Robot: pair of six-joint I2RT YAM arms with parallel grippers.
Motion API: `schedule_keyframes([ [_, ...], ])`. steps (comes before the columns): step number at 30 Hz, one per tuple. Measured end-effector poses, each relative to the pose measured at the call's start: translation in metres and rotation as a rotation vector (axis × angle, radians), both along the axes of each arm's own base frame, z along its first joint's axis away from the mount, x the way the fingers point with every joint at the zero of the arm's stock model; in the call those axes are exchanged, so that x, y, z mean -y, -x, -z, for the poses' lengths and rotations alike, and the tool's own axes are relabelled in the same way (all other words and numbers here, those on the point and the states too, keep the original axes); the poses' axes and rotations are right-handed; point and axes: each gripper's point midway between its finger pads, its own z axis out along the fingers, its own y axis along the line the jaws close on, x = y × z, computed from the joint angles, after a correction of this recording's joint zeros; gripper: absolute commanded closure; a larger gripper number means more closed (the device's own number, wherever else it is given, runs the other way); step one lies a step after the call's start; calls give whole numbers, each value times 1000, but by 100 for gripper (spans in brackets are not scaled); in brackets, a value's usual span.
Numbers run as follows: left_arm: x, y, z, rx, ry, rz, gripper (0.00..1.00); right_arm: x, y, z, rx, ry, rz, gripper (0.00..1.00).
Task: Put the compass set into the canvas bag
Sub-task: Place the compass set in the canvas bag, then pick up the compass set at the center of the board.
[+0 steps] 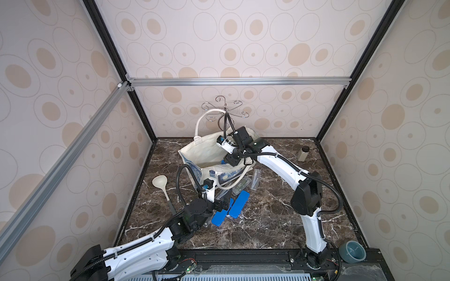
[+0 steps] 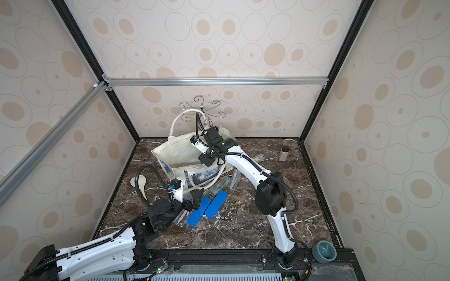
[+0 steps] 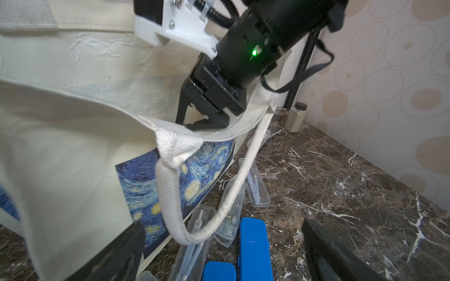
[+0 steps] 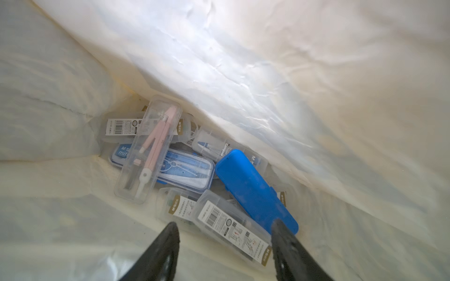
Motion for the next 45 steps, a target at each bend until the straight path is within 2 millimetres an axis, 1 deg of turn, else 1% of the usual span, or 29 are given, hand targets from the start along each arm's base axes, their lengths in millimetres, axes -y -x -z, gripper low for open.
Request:
schedule_keyframes([
  [5, 8, -3, 7, -22, -25, 15, 0, 18, 19, -66, 111, -112, 35, 27],
  [8, 10, -2, 11, -33, -35, 27, 0, 33, 28, -100, 177, -169, 75, 26],
  [10, 12, -3, 13, -37, -39, 31, 0, 45, 31, -114, 210, -191, 118, 26],
  [13, 16, -2, 14, -52, -54, 50, 0, 65, 34, -121, 233, -202, 202, 26],
  [14, 19, -3, 14, -59, -60, 57, 0, 72, 35, -120, 235, -201, 230, 26],
  [17, 28, -4, 17, -91, -90, 84, 0, 105, 36, -113, 223, -197, 355, 27],
  [20, 37, -5, 28, -142, -137, 107, 0, 150, 32, -109, 199, -220, 516, 27],
  [22, 44, -3, 41, -185, -177, 126, 0, 184, 31, -108, 182, -249, 629, 24],
  [25, 53, 6, 62, -245, -231, 158, 0, 235, 37, -99, 151, -282, 782, 18],
  [26, 55, 10, 68, -263, -247, 170, 0, 249, 40, -95, 140, -291, 826, 15],
  [28, 60, 18, 82, -301, -282, 192, 0, 270, 48, -86, 118, -303, 891, 10],
  [30, 64, 25, 94, -334, -318, 207, 0, 282, 53, -76, 95, -309, 929, 0],
  [32, 69, 30, 102, -362, -348, 220, 0, 287, 58, -63, 65, -301, 941, 0],
  [34, 76, 32, 108, -391, -375, 229, 0, 286, 61, -48, 26, -289, 942, 0],
  [39, 99, 31, 117, -454, -409, 246, 0, 284, 69, -14, -61, -253, 937, 0],
  [45, 120, 27, 133, -551, -453, 242, 1, 296, 76, 22, -137, -215, 971, 1],
])
